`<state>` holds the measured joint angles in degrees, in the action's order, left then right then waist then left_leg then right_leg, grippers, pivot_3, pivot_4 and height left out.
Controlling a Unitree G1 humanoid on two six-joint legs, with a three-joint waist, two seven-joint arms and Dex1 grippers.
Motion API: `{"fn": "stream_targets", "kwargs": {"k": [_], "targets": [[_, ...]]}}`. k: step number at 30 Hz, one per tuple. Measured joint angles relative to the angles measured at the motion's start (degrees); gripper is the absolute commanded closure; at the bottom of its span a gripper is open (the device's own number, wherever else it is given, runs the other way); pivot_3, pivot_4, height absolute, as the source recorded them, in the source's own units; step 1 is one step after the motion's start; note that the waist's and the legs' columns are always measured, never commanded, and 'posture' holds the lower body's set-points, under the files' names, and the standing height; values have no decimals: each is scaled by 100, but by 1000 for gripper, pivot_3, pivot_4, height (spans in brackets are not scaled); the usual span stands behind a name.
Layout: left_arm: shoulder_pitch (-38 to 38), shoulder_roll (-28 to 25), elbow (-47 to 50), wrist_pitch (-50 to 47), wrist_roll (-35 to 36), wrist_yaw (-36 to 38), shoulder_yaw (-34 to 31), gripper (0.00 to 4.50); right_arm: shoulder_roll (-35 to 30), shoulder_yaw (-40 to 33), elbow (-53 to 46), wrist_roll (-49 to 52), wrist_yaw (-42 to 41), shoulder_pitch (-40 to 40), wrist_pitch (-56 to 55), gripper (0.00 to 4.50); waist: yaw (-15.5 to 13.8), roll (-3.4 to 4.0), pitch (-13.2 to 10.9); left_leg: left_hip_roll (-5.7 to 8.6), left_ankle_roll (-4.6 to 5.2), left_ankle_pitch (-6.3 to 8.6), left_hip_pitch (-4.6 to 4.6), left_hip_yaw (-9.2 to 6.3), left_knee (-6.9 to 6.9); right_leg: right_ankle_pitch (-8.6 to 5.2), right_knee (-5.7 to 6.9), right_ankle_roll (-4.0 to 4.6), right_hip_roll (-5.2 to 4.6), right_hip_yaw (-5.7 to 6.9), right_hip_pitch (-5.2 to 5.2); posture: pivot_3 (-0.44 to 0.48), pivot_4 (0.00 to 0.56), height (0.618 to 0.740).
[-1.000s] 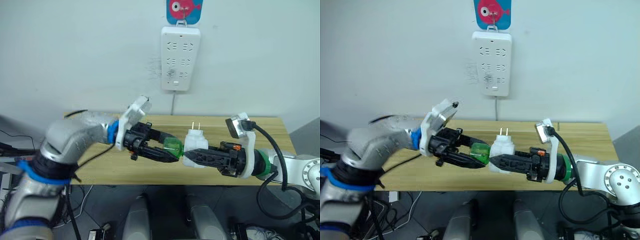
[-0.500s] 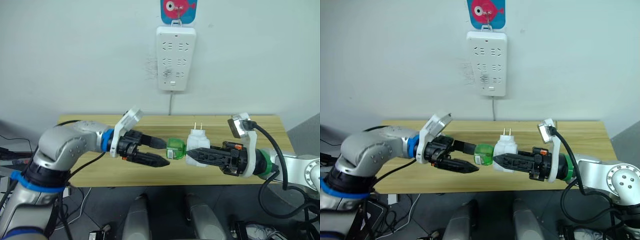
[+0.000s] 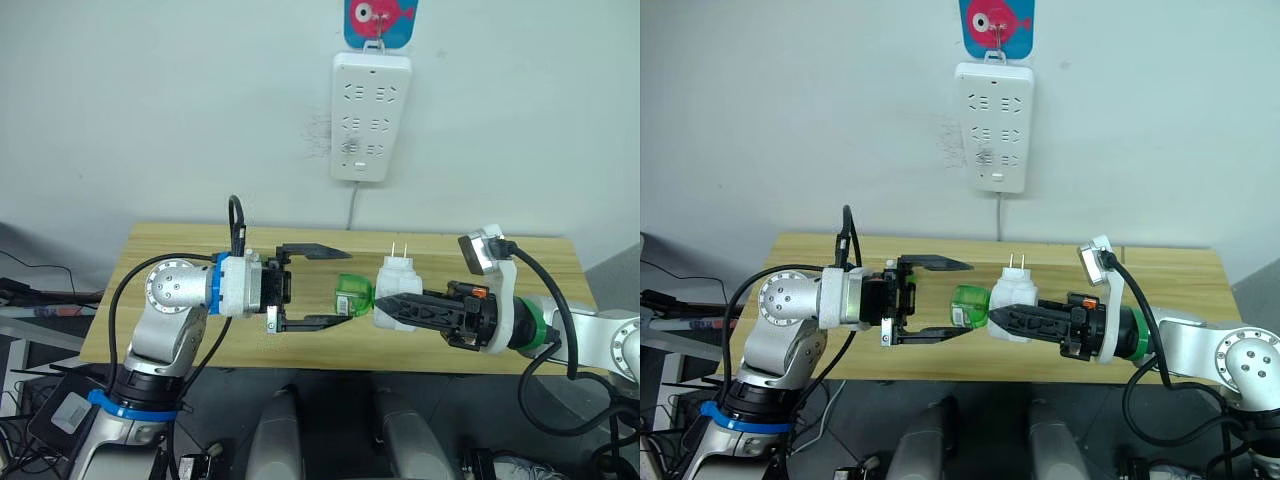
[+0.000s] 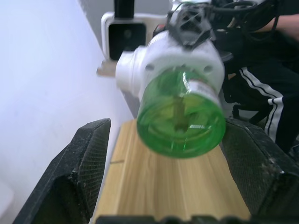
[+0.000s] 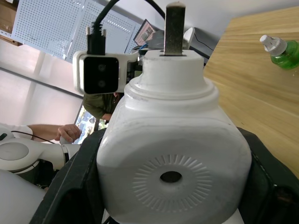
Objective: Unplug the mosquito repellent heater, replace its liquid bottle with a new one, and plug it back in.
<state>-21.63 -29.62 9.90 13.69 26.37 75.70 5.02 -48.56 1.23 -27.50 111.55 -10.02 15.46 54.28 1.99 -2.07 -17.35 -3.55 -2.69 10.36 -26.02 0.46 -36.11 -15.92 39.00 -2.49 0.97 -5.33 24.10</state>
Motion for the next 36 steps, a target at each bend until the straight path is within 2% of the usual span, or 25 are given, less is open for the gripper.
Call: {"fn": "stream_targets", "kwargs": {"k": [1,4,8,11,14,16,17,19,22,24,26,28,30,33,36], "targets": [[-12,29,-36,60,-1,22,60,594,0,0,0,0,1,0,0,1477,1,0,0,0,0,0,0,1,-1,-1,0,-2,0,-2,0,-82,307,740],[-33,49,-83,64,3,61,145,1176,3,0,0,0,3,0,0,1477,12,0,0,0,0,0,0,2,-2,-5,1,-10,0,-3,0,-85,307,740],[-51,23,-81,6,32,134,161,2253,8,3,0,0,16,0,-1,1477,19,0,0,0,0,0,1,0,-2,-6,1,-10,1,-1,-1,-84,308,740],[-147,-139,10,-422,169,153,212,2253,20,4,-3,0,28,-2,-6,1477,23,0,0,0,0,0,0,-3,-2,-6,2,-11,1,1,0,-82,310,740],[-332,-703,390,-1665,526,96,355,2253,30,57,-58,0,36,-39,3,1477,45,1,-1,-3,0,0,1,-8,-1,-7,4,-11,2,3,0,-77,309,740],[-708,-1126,564,-3497,1230,-208,489,2253,27,60,-48,-10,66,-47,-25,1477,46,1,-2,-6,0,-1,-1,-22,-3,-7,7,-12,2,12,-1,-72,308,740],[-1064,-1333,559,-4744,1794,-392,548,2253,23,56,-43,-12,92,-41,-52,1477,47,0,-3,-5,2,-2,-1,-29,-4,-7,8,-13,1,17,-3,-72,309,740],[-1555,-1575,465,-6420,2560,-547,596,2253,22,74,-72,2,78,-21,-43,1477,73,0,-3,1,2,-2,0,-32,-4,-8,6,-13,2,15,-4,-71,309,740],[-1940,-1569,101,-7990,3351,-823,573,2253,17,114,-118,3,62,-20,-24,1477,130,0,-4,3,3,-2,-1,-36,0,-8,5,-14,2,16,0,-73,309,740],[-2008,-1461,-67,-8462,3591,-995,514,2253,-24,114,-110,2,48,-21,-15,1477,131,0,-4,4,3,-2,-1,-35,3,-8,5,-14,3,19,1,-74,308,740],[-1998,-1444,-39,-8558,3623,-1035,487,2253,-38,114,-110,2,37,-21,-7,1477,140,1,-4,2,2,-2,-1,-34,4,-8,5,-13,9,18,3,-74,308,740],[-1943,-1445,42,-8537,3617,-1044,460,1537,-42,115,-117,2,33,-21,5,1477,140,1,-4,0,2,-2,1,-34,6,-8,7,-11,11,19,3,-73,307,740],[-1549,-1757,321,-7969,3125,-837,462,983,-131,99,-122,-2,36,-51,9,1477,157,6,-6,-2,2,-2,8,-31,12,-8,7,-10,11,4,4,-74,305,740],[-944,-1932,523,-6788,2258,-562,486,106,-182,85,-124,-2,35,-78,7,1477,139,7,-8,-3,2,-2,9,-30,12,-9,5,-8,2,2,4,-74,304,740],[-282,-1760,544,-4898,1258,-163,514,36,-182,81,-133,-2,34,-78,2,1477,116,7,-8,-7,2,-2,7,-19,11,-10,-1,-5,-15,-8,3,-74,304,740]]}}
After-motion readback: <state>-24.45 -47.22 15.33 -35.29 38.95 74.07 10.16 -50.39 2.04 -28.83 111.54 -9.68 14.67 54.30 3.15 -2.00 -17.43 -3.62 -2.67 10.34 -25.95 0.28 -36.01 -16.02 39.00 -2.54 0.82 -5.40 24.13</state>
